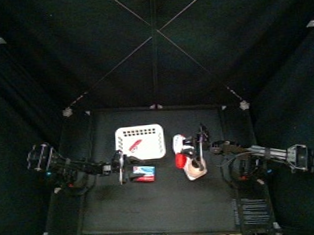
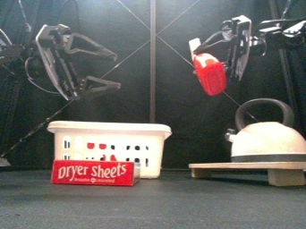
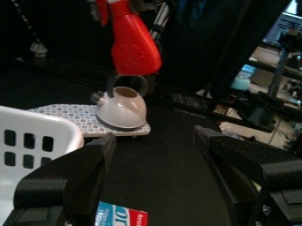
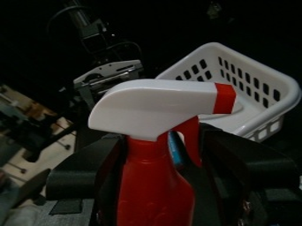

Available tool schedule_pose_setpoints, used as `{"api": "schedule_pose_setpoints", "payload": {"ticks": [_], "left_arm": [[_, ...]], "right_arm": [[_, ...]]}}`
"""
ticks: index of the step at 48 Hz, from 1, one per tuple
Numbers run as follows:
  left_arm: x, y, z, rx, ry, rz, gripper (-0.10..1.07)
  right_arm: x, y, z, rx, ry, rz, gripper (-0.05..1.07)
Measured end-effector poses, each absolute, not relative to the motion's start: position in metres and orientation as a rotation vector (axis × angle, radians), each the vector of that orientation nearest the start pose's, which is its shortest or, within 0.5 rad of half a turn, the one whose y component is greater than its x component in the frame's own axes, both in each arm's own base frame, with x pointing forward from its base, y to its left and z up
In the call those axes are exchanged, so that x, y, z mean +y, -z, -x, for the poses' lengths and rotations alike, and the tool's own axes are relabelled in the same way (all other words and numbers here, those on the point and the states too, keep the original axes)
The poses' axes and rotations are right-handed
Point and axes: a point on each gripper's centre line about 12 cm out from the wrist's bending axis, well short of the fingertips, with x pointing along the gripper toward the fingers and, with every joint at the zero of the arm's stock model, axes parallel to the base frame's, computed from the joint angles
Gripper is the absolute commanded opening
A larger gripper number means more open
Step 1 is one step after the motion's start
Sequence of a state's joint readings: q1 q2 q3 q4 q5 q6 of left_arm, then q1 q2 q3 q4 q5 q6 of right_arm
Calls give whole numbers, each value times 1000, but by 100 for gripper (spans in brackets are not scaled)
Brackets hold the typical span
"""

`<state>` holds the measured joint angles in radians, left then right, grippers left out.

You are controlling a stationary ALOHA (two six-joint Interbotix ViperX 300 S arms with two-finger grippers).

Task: Drop spray bottle

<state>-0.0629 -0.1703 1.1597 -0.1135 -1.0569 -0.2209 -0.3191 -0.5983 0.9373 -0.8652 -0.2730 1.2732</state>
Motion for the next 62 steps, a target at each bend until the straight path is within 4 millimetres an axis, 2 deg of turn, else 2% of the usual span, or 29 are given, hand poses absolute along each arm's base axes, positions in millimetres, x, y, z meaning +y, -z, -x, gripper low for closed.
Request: {"api": "schedule_pose_setpoints", "payload": {"ticks": [12, 27, 33, 40, 52, 55, 62], "left_arm": [[-3, -186, -291, -61, -61, 300, 104], [-3, -186, -291, -58, -63, 301, 104], [-3, -186, -291, -58, -60, 300, 104], [-4, -186, -291, -59, -59, 302, 104], [-6, -186, -291, -58, -53, 301, 104], [-5, -185, -290, -57, -54, 302, 104], [-6, -185, -290, -57, -52, 301, 104]], "right_arm": [[-50, -306, -284, 208, 195, -350, 34], [-16, -288, -302, 354, 177, -274, 34], [-14, -287, -308, 399, 234, -265, 34], [-15, -295, -318, 433, 337, -230, 34], [6, -306, -328, 350, 389, -148, 34], [11, -304, -329, 324, 390, -141, 34], [25, -283, -328, 266, 387, -165, 34]]}}
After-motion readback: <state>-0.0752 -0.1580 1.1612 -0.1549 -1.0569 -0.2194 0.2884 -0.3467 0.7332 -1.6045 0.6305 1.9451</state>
